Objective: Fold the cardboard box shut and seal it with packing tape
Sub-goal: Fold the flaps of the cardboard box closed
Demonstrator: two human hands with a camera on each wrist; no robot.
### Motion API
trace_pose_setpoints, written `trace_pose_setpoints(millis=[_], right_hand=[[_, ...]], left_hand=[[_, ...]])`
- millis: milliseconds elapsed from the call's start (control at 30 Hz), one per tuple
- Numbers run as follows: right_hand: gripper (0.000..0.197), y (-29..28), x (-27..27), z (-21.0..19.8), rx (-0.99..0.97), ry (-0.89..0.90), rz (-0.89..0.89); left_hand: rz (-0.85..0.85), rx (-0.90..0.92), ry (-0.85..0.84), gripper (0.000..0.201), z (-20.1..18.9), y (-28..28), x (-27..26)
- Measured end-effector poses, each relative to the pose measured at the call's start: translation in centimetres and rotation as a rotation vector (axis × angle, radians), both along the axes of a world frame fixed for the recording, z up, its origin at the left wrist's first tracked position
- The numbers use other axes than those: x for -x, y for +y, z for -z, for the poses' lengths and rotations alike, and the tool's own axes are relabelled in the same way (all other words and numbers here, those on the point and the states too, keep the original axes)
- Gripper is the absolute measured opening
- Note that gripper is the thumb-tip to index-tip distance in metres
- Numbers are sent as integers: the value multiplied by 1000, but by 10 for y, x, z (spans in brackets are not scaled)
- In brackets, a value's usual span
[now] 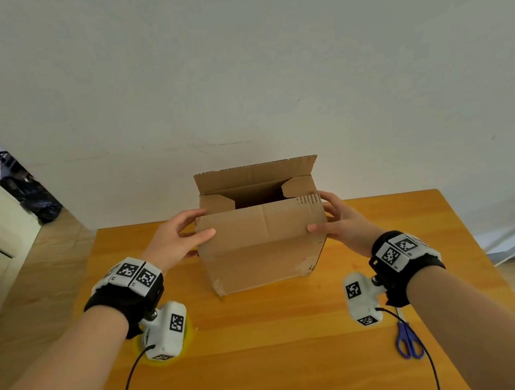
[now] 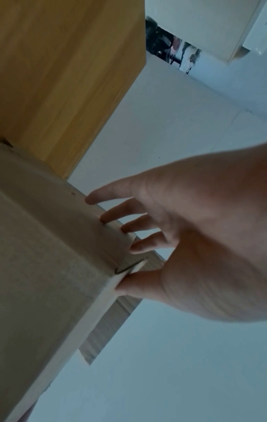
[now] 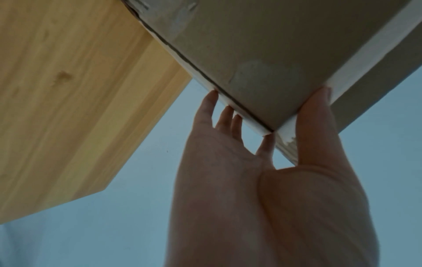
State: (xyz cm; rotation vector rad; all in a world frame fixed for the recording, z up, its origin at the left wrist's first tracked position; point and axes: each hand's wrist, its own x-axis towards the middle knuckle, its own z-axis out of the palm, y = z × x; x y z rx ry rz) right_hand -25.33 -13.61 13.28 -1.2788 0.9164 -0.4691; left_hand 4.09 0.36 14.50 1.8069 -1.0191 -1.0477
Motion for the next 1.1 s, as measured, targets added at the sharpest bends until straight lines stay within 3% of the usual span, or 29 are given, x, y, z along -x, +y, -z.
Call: trace_pose_setpoints(millis=[133, 200, 300, 467, 567, 733, 1100], right_hand=[[89, 0, -2, 4, 2, 36, 52], [95, 3, -5, 2, 97, 157, 83], [100, 6, -11, -7, 403, 393, 109], [90, 14, -46, -27, 941, 507, 7], [85, 14, -70, -33, 1120, 616, -99], [85, 9, -88, -32, 1153, 736, -191], [71, 30, -79, -23, 1206, 742, -202]], left_hand=[[3, 36, -95, 46, 4, -5, 1], [-3, 46, -128, 47, 6, -7, 1], [5, 51, -182, 48, 6, -9, 3], [7, 46, -188, 53, 8, -9, 3], [0, 37, -192, 53, 9, -10, 4], [4, 20, -190, 54, 7, -8, 5], [-28, 28, -217, 56, 0, -6, 14]])
